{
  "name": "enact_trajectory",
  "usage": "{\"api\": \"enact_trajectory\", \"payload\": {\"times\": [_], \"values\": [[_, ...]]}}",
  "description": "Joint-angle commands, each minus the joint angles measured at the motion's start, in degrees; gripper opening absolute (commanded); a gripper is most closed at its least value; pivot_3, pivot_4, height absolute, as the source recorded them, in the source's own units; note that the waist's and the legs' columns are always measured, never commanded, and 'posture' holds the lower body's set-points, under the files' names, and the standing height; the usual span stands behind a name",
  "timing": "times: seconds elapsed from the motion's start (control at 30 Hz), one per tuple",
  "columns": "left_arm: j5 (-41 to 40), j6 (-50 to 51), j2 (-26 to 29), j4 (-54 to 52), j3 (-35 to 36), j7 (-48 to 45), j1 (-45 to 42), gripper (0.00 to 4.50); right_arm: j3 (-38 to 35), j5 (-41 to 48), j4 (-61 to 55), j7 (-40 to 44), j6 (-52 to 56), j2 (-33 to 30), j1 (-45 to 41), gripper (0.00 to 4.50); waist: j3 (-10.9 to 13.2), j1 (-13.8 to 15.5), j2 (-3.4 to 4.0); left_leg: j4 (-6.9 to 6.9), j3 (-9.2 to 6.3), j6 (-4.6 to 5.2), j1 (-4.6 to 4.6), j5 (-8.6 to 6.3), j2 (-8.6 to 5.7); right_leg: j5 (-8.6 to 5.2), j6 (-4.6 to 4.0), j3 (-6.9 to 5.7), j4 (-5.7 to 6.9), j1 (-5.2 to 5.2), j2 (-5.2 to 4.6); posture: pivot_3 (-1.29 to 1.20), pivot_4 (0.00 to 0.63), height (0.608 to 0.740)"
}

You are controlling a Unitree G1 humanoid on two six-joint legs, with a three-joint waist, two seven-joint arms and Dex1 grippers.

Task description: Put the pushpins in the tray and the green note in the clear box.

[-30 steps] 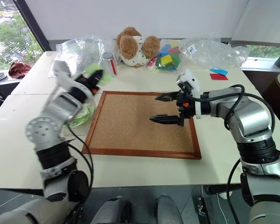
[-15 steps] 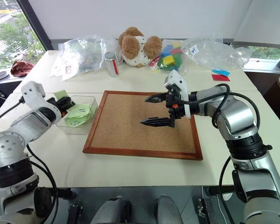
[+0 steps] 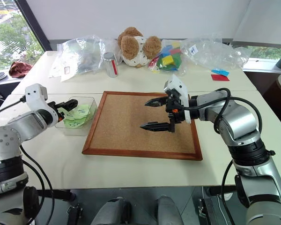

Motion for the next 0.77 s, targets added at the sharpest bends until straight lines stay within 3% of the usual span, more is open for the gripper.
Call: {"api": "enact_trajectory", "payload": {"times": [0.03,0.23,0.5,0.6,0.67,0.77], "values": [[3.12,-2.21,3.25,-2.91,-1.06,-3.81,-2.25,4.46,-1.37,0.18,-0.45,-0.31,-0.77,-0.16,-0.93,4.5,0.0,-0.01,0.0,0.0,0.0,0.0,0.0,0.0,0.0,0.0,0.0,0.0,0.0,0.0,0.0,0.0,0.15,0.74],[5.23,-2.5,6.88,-5.21,-2.16,-10.28,-4.21,4.46,-1.29,-0.16,0.39,-0.59,-1.04,-0.11,-1.29,4.5,0.0,0.0,0.0,-0.02,0.0,0.0,-0.01,0.0,0.0,0.0,0.0,0.0,-0.01,0.0,-0.01,0.0,0.15,0.74],[-1.34,1.04,11.42,-9.64,-3.02,-25.64,-4.1,4.46,-3.7,0.99,-1.47,-1.72,1.2,-2.56,0.41,4.5,0.0,0.02,0.01,-0.03,0.0,0.02,-0.02,-0.01,0.0,0.0,-0.01,0.0,-0.04,-0.01,-0.03,0.0,0.15,0.74],[-1.69,-1.05,14.49,-12.9,-5.2,-34.59,-0.11,4.46,-5.43,1.74,-3.3,-2.54,2.8,-4.37,2.88,4.5,0.01,-0.03,0.02,-0.08,0.0,0.02,-0.01,-0.02,0.0,-0.01,-0.01,0.01,-0.06,-0.01,-0.04,0.0,0.15,0.74],[1.21,-7.27,18.3,-16.8,-8.02,-45.29,6.31,4.46,-7.18,2.19,-4.33,-3.65,3.89,-5.57,5.07,4.5,0.02,-0.26,0.04,-0.11,0.0,0.03,-0.01,-0.02,0.0,-0.01,-0.02,0.0,-0.08,-0.01,-0.04,0.0,0.15,0.74],[4.08,-13.29,20.9,-18.24,-10.66,-53.91,11.49,4.46,-9.08,2.22,-5.13,-5.1,4.6,-6.92,7.76,4.5,0.05,-0.25,0.08,-0.18,0.02,0.02,-0.01,-0.02,0.01,-0.02,-0.04,0.03,-0.14,-0.02,-0.06,0.0,0.15,0.74]]}}
